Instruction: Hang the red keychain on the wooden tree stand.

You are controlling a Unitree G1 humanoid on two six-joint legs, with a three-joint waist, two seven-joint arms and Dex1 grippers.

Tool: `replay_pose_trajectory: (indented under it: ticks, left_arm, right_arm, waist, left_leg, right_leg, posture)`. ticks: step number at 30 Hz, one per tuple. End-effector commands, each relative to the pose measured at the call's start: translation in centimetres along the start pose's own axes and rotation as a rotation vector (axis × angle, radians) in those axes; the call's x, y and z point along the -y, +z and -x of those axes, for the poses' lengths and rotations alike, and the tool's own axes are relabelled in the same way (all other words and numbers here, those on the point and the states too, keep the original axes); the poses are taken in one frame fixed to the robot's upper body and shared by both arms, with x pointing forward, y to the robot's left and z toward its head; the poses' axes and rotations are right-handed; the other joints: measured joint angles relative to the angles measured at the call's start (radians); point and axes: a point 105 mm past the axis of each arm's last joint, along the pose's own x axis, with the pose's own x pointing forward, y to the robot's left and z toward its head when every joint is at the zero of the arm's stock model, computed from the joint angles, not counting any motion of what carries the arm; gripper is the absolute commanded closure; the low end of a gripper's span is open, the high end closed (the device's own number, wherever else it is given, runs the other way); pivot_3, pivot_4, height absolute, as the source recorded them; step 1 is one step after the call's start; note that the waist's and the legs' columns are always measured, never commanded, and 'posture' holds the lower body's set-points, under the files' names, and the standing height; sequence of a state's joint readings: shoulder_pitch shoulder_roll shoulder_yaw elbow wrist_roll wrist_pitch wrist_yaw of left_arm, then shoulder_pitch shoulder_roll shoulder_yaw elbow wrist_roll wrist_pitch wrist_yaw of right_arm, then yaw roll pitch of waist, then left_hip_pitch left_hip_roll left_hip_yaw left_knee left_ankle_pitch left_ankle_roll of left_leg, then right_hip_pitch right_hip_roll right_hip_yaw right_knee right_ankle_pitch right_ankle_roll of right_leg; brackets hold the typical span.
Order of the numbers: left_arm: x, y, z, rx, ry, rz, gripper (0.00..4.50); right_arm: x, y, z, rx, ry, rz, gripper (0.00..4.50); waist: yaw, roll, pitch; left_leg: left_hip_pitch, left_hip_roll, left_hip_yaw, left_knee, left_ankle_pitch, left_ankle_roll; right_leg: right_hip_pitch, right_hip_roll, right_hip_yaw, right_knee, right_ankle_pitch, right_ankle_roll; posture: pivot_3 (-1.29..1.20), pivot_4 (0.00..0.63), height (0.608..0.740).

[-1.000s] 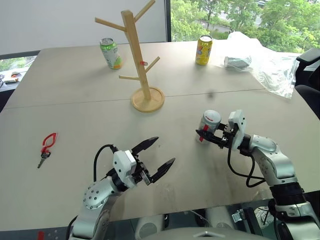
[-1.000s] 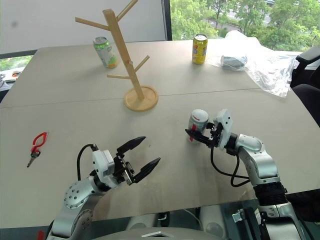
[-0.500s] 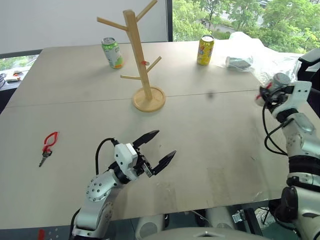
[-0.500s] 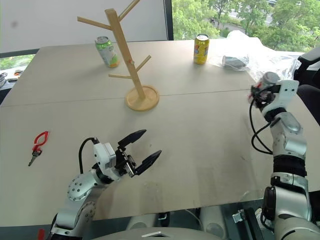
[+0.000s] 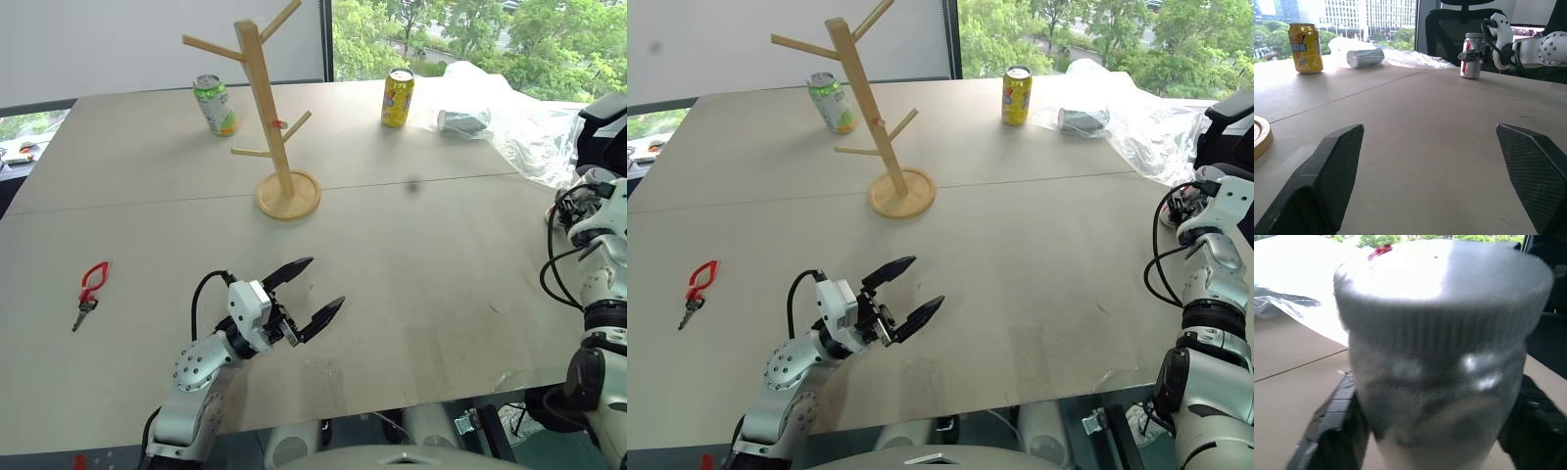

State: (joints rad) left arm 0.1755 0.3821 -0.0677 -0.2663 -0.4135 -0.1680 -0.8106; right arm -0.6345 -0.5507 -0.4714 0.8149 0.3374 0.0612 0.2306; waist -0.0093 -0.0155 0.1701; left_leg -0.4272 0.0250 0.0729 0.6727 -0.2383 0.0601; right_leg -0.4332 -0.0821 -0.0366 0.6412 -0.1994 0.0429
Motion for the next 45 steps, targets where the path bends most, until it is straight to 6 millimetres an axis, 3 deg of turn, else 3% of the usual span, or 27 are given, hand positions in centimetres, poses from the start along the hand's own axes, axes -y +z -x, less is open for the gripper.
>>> replay_pose_trajectory:
  ticks: [1, 8, 16, 21, 23, 25, 30, 33, 36, 39, 45]
  left_arm:
    - [0.1, 0.9, -0.3, 0.033, -0.007, -0.031, 0.0]
    - [0.1, 0.9, -0.6, 0.038, -0.013, -0.029, 0.0]
    - [0.3, 1.1, -1.0, 0.039, -0.029, -0.024, 0.0]
    - [0.5, 1.2, -1.2, 0.04, -0.034, -0.021, 0.0]
    - [0.3, 1.5, -1.3, 0.052, -0.023, -0.023, 0.0]
    - [-0.5, 2.0, -1.5, 0.062, 0.032, -0.046, 0.0]
    - [-7.0, 3.7, -0.5, 0.077, 0.531, -0.077, 0.0]
    - [-9.7, 4.8, 1.2, 0.047, 0.785, -0.128, 0.0]
    - [-10.8, 5.0, 3.2, 0.007, 0.919, -0.112, 0.0]
    - [-11.8, 5.1, 6.4, -0.045, 1.008, -0.102, 0.0]
    - [-12.8, 4.4, 12.4, -0.209, 1.018, -0.066, 0.0]
  right_arm:
    - [0.6, 2.3, -0.2, 0.076, -0.011, -0.012, 0.06]
    - [0.0, 3.8, 0.2, 0.153, 0.024, -0.007, 0.06]
    - [-1.4, 9.5, 1.6, 0.394, 0.093, -0.026, 0.06]
    - [-2.3, 11.8, 2.2, 0.474, 0.129, -0.036, 0.06]
    - [-3.8, 12.5, 2.7, 0.504, 0.196, -0.013, 0.06]
    - [-7.1, 12.8, 3.5, 0.516, 0.359, 0.027, 0.06]
    - [-16.3, 9.3, 7.6, 0.383, 0.853, 0.127, 0.06]
    - [-20.0, 6.0, 10.5, 0.261, 1.108, 0.214, 0.06]
    - [-21.9, 3.3, 12.5, 0.169, 1.285, 0.274, 0.06]
    - [-23.4, 1.6, 14.1, 0.118, 1.428, 0.3, 0.06]
    - [-25.3, -0.7, 15.9, 0.092, 1.597, 0.322, 0.06]
  waist:
    - [-0.001, 0.0, 0.0]
    - [-0.002, 0.0, 0.0]
    - [-0.002, 0.0, 0.0]
    - [-0.001, 0.0, 0.0]
    - [-0.002, 0.0, 0.0]
    - [-0.002, 0.0, 0.0]
    - [-0.003, 0.0, 0.0]
    - [-0.001, 0.0, 0.0]
    - [0.002, 0.0, 0.0]
    - [0.001, 0.0, 0.0]
    - [-0.002, -0.001, 0.0]
  left_leg:
    - [0.0, 0.0, 0.0, 0.0, 0.0, 0.0]
    - [0.0, 0.0, 0.0, 0.0, 0.0, 0.0]
    - [0.0, 0.001, 0.0, 0.0, 0.0, 0.0]
    - [0.0, 0.001, 0.0, 0.0, 0.0, 0.0]
    - [0.0, 0.001, 0.0, 0.0, 0.0, 0.0]
    - [0.0, 0.001, 0.0, 0.0, 0.0, 0.0]
    - [0.001, 0.002, -0.001, 0.0, 0.0, 0.0]
    - [0.0, 0.002, -0.001, 0.0, 0.0, 0.0]
    - [0.0, 0.001, -0.002, 0.0, 0.0, 0.0]
    - [0.0, 0.001, -0.002, 0.0, 0.0, 0.0]
    - [0.0, 0.002, -0.002, 0.0, 0.0, 0.0]
  right_leg:
    - [0.0, 0.0, 0.0, 0.0, 0.0, 0.0]
    - [0.0, 0.0, 0.0, 0.0, 0.0, 0.0]
    - [0.0, 0.0, 0.0, 0.0, 0.0, 0.0]
    - [0.0, 0.0, 0.0, 0.0, 0.0, 0.0]
    - [0.0, 0.0, 0.0, 0.0, 0.0, 0.0]
    - [0.0, 0.0, 0.0, 0.0, 0.0, 0.0]
    - [0.0, 0.001, 0.0, 0.001, 0.0, 0.0]
    - [0.0, 0.001, -0.001, 0.0, 0.0, 0.0]
    - [0.0, -0.001, -0.001, 0.0, 0.0, 0.001]
    - [0.0, -0.001, -0.001, 0.0, 0.0, 0.001]
    - [0.0, 0.001, -0.003, 0.0, 0.0, 0.0]
  posture:
    - [0.0, 0.15, 0.74]
    - [0.0, 0.15, 0.74]
    - [0.0, 0.15, 0.74]
    - [0.0, 0.15, 0.74]
    - [0.0, 0.15, 0.74]
    - [0.0, 0.15, 0.74]
    - [0.0, 0.15, 0.74]
    - [0.0, 0.15, 0.74]
    - [0.0, 0.15, 0.74]
    - [0.0, 0.15, 0.74]
    - [0.0, 0.15, 0.74]
